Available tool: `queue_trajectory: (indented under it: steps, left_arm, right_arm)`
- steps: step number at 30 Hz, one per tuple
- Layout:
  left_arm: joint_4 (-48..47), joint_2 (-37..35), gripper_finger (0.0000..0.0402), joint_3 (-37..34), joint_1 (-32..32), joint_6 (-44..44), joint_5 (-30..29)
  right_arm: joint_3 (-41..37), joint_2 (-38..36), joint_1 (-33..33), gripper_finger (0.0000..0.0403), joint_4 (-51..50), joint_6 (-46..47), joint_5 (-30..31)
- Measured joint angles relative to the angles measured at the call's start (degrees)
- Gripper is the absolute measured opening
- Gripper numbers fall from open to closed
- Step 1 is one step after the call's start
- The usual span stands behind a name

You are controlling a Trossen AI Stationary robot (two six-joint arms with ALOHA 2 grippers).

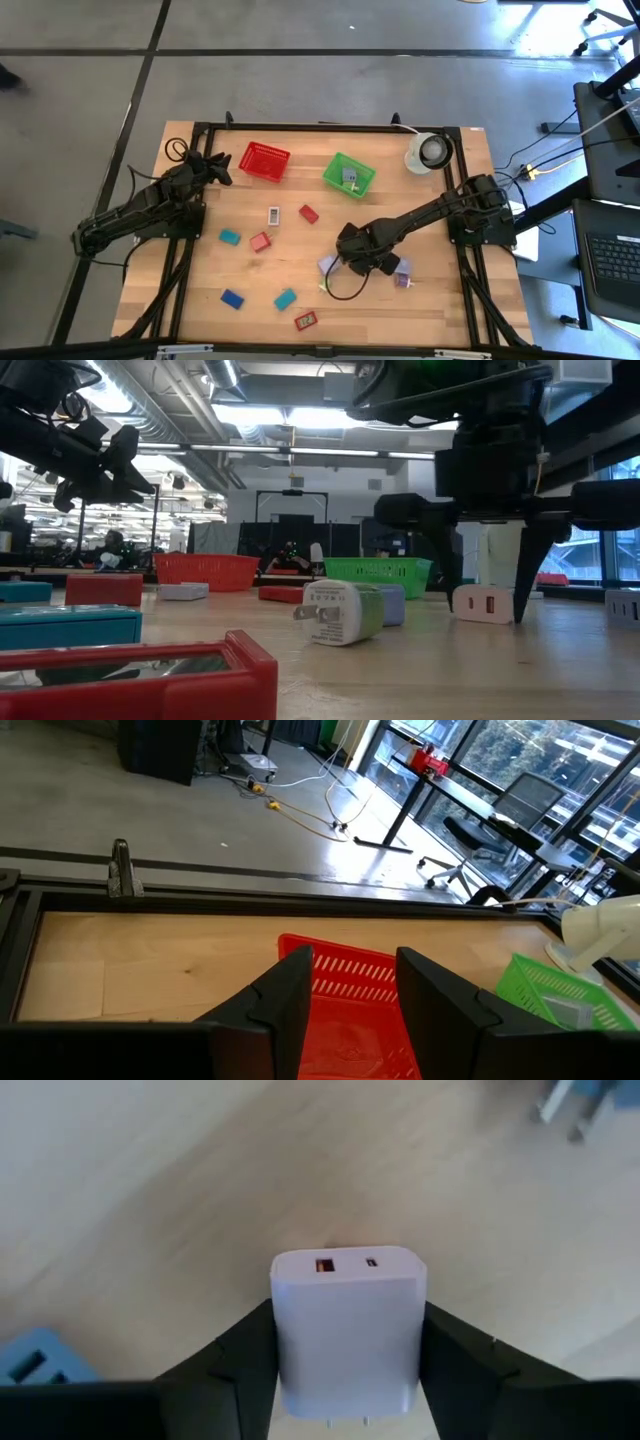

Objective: Pick & Place Office items
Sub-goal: Put the pink charger adapter into the green bin

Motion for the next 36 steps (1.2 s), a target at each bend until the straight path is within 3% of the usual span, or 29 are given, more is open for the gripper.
queue_trajectory:
  steps: [10, 15, 22, 29, 33, 36]
  left_arm:
    - [0.0, 0.0, 0.0141, 0.0, 0.0, 0.0, 0.0]
    - [0.0, 0.0, 0.0141, 0.0, 0.0, 0.0, 0.0]
    - [0.0, 0.0, 0.0141, 0.0, 0.0, 0.0, 0.0]
    - [0.0, 0.0, 0.0141, 0.0, 0.0, 0.0, 0.0]
    - [0.0, 0.0, 0.0141, 0.0, 0.0, 0.0, 0.0]
    - [0.0, 0.0, 0.0141, 0.0, 0.0, 0.0, 0.0]
  right_arm:
    - [-0.1, -9.0, -4.6, 0.0192, 1.1, 11.3, -1.2]
    - [-0.1, -15.7, -8.0, 0.0192, 6.0, 16.7, 1.6]
    - [-0.1, -23.3, -11.5, 0.0192, 18.8, 24.4, 7.7]
    - [0.0, -27.1, -12.5, 0.0192, 33.8, 37.9, 19.8]
    - [0.0, -27.5, -12.2, 0.0192, 43.2, 40.1, 24.5]
    - [0.0, -27.6, -12.1, 0.0193, 50.2, 40.1, 24.6]
